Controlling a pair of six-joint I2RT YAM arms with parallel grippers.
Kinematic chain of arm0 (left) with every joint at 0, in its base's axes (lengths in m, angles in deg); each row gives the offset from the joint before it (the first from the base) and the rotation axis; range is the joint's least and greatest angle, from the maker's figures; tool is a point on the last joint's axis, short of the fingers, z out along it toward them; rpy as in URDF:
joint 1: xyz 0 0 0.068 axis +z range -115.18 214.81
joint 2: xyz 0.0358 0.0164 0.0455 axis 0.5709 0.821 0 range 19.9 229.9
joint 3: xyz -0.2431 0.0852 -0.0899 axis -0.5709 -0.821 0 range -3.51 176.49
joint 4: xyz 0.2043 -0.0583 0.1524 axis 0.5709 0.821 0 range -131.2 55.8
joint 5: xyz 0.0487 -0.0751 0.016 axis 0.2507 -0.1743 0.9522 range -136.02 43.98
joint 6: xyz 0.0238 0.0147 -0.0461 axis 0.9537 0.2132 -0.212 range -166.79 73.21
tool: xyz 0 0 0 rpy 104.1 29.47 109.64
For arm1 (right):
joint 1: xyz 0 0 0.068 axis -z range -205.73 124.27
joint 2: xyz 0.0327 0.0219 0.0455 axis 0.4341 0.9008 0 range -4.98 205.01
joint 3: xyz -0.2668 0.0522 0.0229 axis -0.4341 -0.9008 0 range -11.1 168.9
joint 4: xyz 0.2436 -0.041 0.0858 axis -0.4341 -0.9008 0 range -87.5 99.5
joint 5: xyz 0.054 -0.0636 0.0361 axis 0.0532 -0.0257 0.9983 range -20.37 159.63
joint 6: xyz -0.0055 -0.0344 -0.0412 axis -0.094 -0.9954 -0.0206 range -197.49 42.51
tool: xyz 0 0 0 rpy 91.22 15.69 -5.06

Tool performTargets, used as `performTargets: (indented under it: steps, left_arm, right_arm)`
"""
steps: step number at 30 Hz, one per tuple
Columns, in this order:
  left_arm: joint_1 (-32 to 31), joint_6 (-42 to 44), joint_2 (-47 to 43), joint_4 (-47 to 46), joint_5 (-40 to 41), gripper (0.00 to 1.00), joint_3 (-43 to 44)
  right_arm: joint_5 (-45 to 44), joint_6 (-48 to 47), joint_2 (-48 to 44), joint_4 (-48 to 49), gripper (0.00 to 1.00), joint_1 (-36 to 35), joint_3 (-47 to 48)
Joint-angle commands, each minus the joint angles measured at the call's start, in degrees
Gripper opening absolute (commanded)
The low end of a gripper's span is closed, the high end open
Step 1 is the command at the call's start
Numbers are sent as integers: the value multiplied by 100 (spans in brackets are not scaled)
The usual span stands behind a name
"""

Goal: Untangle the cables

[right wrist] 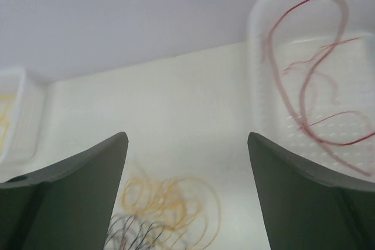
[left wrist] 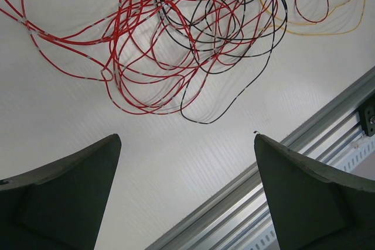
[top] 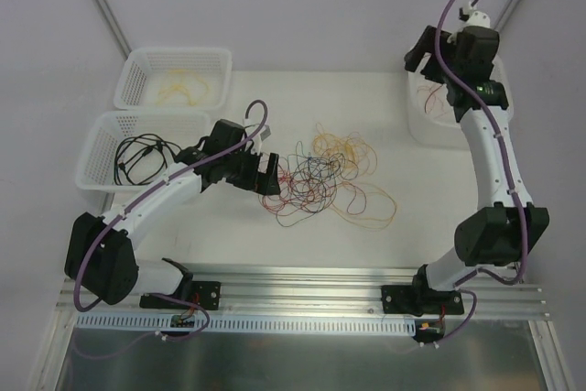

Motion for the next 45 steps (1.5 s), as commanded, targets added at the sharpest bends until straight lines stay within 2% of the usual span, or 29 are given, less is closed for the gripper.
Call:
performTargets:
  steps: [1,8,12,18,24,27,30,31,32,33,36,42,45]
  left_arm:
    - [-62,-95,-187,-59,162,99,-15]
    - [-54,-113,-231,-67,285,99,-24]
    - [-62,-86,-249,-67,373,99,-24]
    - [-62,-51,-179,-67,444,99,-24]
    - [-62,-7,-126,-67,452,99,-7]
    - [-62,11,-135,-58,514,99,2]
    - [-62,28,-135,-58,514,99,11]
    - [-54,28,-135,-50,505,99,11]
    - [-62,37,-135,-58,497,99,11]
    - [-54,20,-135,-58,488,99,11]
    - [-54,28,-143,-58,453,99,20]
    - [-62,37,-205,-58,488,99,11]
    - [-54,37,-222,-67,470,99,11]
  right_arm:
    - [728,399,-242,-696,88,-690,-756]
    - [18,758,-1156,-767,88,-2010,-2766]
    - [-187,1092,-1332,-399,88,-2668,-3462]
    - [-766,1410,-631,50,87,-3346,-3596]
    - [-899,1603,362,296,82,-3593,-3289]
    - [-951,1595,627,341,75,-3681,-3140]
    - [-951,1542,856,288,63,-3769,-3034]
    - [-960,1524,847,262,49,-3795,-3016]
    - [-1021,1489,821,209,40,-3813,-2990]
    - [-1074,1402,769,139,18,-3856,-2903]
    - [-1460,1025,391,-500,2,-3953,-2544]
    - [-1821,277,-751,-1687,1,-4085,-1401]
    - [-1839,-31,-1399,-1865,1,-4155,-828]
